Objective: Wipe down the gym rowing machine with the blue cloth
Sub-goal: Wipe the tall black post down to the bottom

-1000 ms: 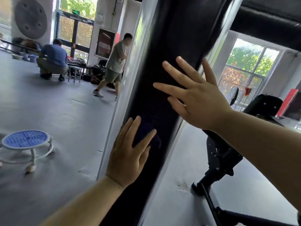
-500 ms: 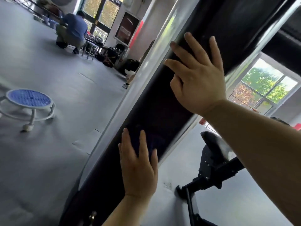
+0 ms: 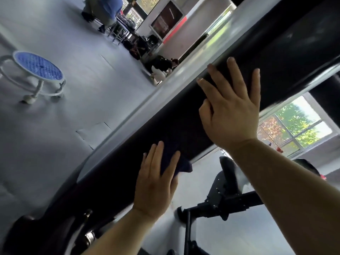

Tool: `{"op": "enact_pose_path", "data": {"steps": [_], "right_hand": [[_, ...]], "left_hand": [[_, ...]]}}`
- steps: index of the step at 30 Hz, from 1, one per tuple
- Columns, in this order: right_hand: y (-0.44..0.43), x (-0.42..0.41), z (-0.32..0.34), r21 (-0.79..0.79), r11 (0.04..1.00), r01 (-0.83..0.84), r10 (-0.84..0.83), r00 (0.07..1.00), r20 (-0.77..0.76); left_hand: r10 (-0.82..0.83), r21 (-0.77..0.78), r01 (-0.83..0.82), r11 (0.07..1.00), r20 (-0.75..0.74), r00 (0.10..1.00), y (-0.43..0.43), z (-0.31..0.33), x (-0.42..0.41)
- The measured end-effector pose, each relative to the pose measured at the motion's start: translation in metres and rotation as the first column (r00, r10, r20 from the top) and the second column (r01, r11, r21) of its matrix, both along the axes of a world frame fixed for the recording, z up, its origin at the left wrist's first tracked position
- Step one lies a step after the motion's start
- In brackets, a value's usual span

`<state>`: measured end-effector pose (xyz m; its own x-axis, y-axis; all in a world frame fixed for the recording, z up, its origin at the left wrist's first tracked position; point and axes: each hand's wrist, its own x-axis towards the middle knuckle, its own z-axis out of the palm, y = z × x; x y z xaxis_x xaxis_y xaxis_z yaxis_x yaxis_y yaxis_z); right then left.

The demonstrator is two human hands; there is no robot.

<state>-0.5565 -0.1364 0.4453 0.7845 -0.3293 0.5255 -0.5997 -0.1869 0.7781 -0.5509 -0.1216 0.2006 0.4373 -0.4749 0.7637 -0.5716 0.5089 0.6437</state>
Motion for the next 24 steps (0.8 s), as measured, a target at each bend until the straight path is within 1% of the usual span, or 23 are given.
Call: {"op": "enact_pose_path", "data": {"steps": [1,3,5,7,8,10,11,12,13,14,15,17,18,19,20,21,22,23,24], "right_hand": [[0.001,0.001,-0.004,0.008,1.000,-0.006,0.006,1.000,-0.004],[0.002,0.002,-0.015,0.033,0.999,-0.011,0.012,1.000,-0.021],[0.003,0.002,-0.026,0.044,0.999,-0.011,0.012,1.000,-0.026],[0.003,0.003,-0.031,0.046,0.999,-0.017,0.018,1.000,-0.012],[0.003,0.004,-0.032,0.049,0.999,-0.020,0.020,1.000,-0.006],[0.001,0.004,-0.032,0.042,0.999,-0.020,0.020,1.000,-0.001],[0.000,0.004,-0.033,0.029,0.999,-0.022,0.022,1.000,-0.001],[0.000,0.004,-0.035,0.016,1.000,-0.027,0.027,1.000,0.000],[-0.001,0.005,-0.039,0.006,0.999,-0.035,0.035,0.999,0.001],[-0.001,0.005,-0.045,0.005,0.999,-0.039,0.039,0.999,0.001],[-0.001,0.006,-0.051,0.009,0.999,-0.038,0.038,0.999,-0.001],[-0.001,0.009,-0.065,0.028,0.999,-0.033,0.033,0.999,-0.015],[-0.001,0.009,-0.071,0.038,0.999,-0.032,0.033,0.999,-0.029],[-0.001,0.008,-0.076,0.044,0.999,-0.032,0.033,0.999,-0.040],[-0.001,0.008,-0.078,0.043,0.999,-0.033,0.035,0.998,-0.044],[-0.001,0.008,-0.079,0.035,0.999,-0.030,0.031,0.999,-0.044],[-0.002,0.008,-0.080,0.027,0.999,-0.019,0.020,0.999,-0.047],[-0.002,0.007,-0.082,0.026,1.000,-0.008,0.010,0.998,-0.059],[-0.001,0.008,-0.085,0.031,1.000,-0.003,0.006,0.997,-0.078]], "left_hand": [[-0.006,0.047,0.007,0.999,-0.011,1.000,0.004,-0.022,0.001],[-0.033,0.142,0.046,0.989,-0.096,0.995,0.017,-0.046,0.002],[-0.058,0.156,0.096,0.983,-0.229,0.972,0.022,-0.028,0.001],[-0.061,0.128,0.110,0.986,-0.334,0.941,0.019,0.015,0.003],[-0.061,0.109,0.104,0.989,-0.338,0.939,0.015,0.031,0.005],[-0.031,0.070,0.050,0.996,-0.251,0.968,0.005,0.035,0.009],[-0.026,0.065,0.040,0.997,-0.212,0.977,0.003,0.023,0.009],[-0.028,0.083,0.046,0.996,-0.204,0.979,0.004,0.003,0.006],[-0.026,0.121,0.056,0.991,-0.238,0.971,0.008,-0.019,0.002],[-0.018,0.179,0.078,0.981,-0.316,0.949,0.014,-0.041,-0.002],[0.002,0.245,0.112,0.963,-0.424,0.906,0.019,-0.061,-0.006],[0.106,0.365,0.179,0.914,-0.640,0.761,0.024,-0.084,-0.009],[0.166,0.403,0.208,0.891,-0.717,0.677,0.024,-0.085,-0.010],[0.198,0.414,0.230,0.881,-0.762,0.616,0.024,-0.079,-0.009],[0.182,0.389,0.232,0.892,-0.777,0.603,0.023,-0.067,-0.007],[0.121,0.328,0.205,0.922,-0.747,0.653,0.022,-0.051,-0.004],[0.051,0.256,0.163,0.953,-0.664,0.746,0.021,-0.035,-0.002],[0.006,0.191,0.119,0.974,-0.550,0.835,0.018,-0.022,0.000],[-0.010,0.140,0.082,0.987,-0.451,0.892,0.013,-0.015,0.002]]}}
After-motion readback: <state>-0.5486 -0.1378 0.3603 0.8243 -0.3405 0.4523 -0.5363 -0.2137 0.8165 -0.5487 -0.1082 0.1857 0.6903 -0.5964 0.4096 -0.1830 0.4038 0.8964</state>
